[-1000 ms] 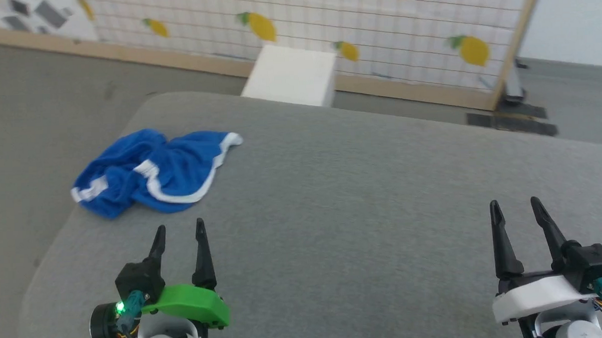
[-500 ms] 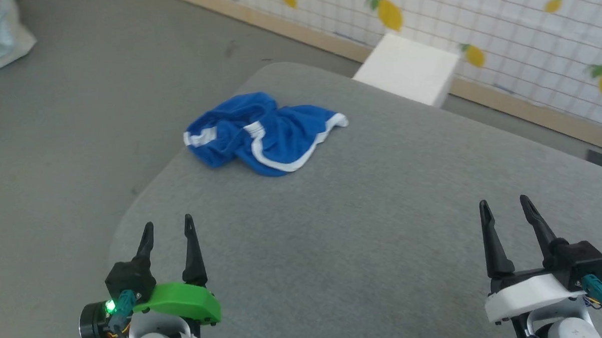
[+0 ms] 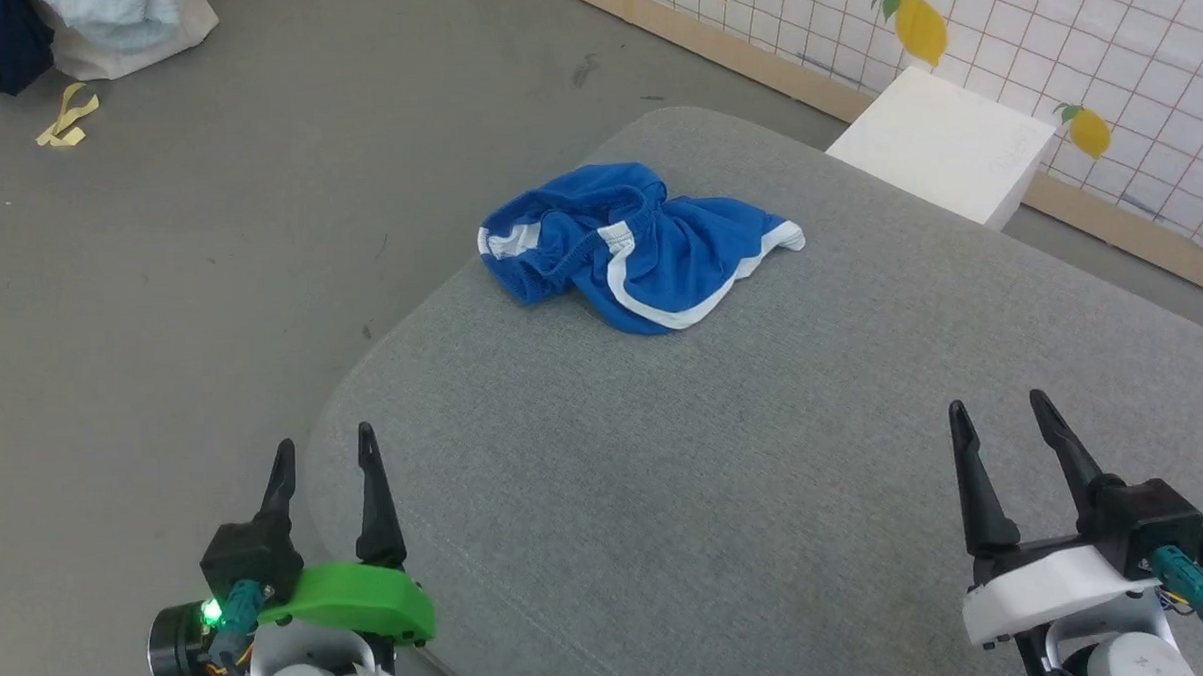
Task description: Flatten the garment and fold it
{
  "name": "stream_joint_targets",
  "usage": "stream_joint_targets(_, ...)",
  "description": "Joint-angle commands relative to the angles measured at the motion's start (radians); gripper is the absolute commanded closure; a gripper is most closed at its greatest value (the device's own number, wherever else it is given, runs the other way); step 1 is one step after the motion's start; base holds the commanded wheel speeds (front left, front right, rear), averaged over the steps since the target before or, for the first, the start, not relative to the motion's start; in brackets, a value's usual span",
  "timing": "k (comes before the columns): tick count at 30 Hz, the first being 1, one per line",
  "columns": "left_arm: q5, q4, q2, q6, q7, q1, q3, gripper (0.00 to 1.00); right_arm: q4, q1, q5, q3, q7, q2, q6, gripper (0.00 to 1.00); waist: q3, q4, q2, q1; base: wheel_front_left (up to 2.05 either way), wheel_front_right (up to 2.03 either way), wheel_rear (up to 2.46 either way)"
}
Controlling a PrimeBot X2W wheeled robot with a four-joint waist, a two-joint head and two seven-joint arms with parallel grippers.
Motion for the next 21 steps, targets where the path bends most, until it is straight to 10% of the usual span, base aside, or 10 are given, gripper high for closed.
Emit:
stream_joint_targets(1, 0.007, -0.003, -0.004, 0.003, -0.005, 0.007, -0.002, 0.00, 0.001, -0.017, -0.004, 0.002, -0.002, 0.000, -0.002, 0.00, 0.005, -0.005, 0.0000, -0.0001, 0.00, 0.00, 0.00)
stream_joint_targets(11, -0.087, 0.030, -0.005, -0.057, -0.004, -0.161, -0.012, 0.00, -0.053, -0.054, -0.042, -0.002, 0.022, 0.000, -0.002, 0.00, 0.127, -0.065, 0.0000, -0.0001, 0.00, 0.00, 0.00)
stream_joint_targets(21, -0.196, 0.246, 0.055, -0.135, 0.216, -0.689, 0.017, 0.00, -0.193, -0.191, -0.137, 0.009, 0.085, 0.000, -0.002, 0.00, 0.444, -0.244, 0.0000, -0.0001, 0.00, 0.00, 0.00)
